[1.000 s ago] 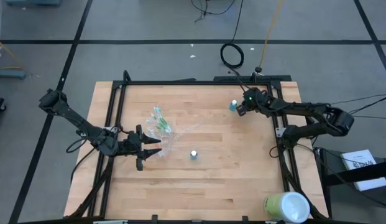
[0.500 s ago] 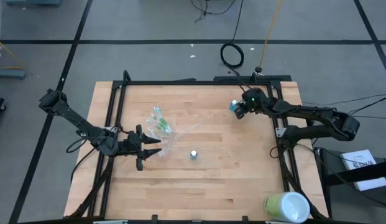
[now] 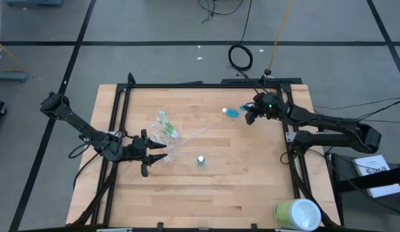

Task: Pick & Place toothbrushing station
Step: Put the blue mouthwash into the middle section of the transparent organizer

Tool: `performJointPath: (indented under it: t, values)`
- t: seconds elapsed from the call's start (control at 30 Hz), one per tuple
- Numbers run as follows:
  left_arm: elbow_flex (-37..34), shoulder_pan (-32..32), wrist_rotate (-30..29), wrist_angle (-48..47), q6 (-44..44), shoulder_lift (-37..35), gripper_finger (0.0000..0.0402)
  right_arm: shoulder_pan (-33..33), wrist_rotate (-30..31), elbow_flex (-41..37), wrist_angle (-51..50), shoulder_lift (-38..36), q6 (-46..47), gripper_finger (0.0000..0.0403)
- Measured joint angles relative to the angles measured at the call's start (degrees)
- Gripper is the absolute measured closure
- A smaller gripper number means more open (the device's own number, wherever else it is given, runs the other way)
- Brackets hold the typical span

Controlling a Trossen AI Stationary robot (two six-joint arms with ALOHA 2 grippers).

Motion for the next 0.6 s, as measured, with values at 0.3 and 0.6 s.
performJointPath:
  t: [0.3, 0.6]
  values:
    - [0.0, 0.9, 0.0, 0.0, -2.4, 0.0, 0.0227, 11.2, -10.3, 0.0, 4.3, -1.3, 1.3, 0.0313]
    - [0.0, 5.3, 1.0, 5.5, -4.8, 7.7, 0.0227, 25.9, -10.1, 0.0, 19.1, 1.4, 1.2, 0.0313]
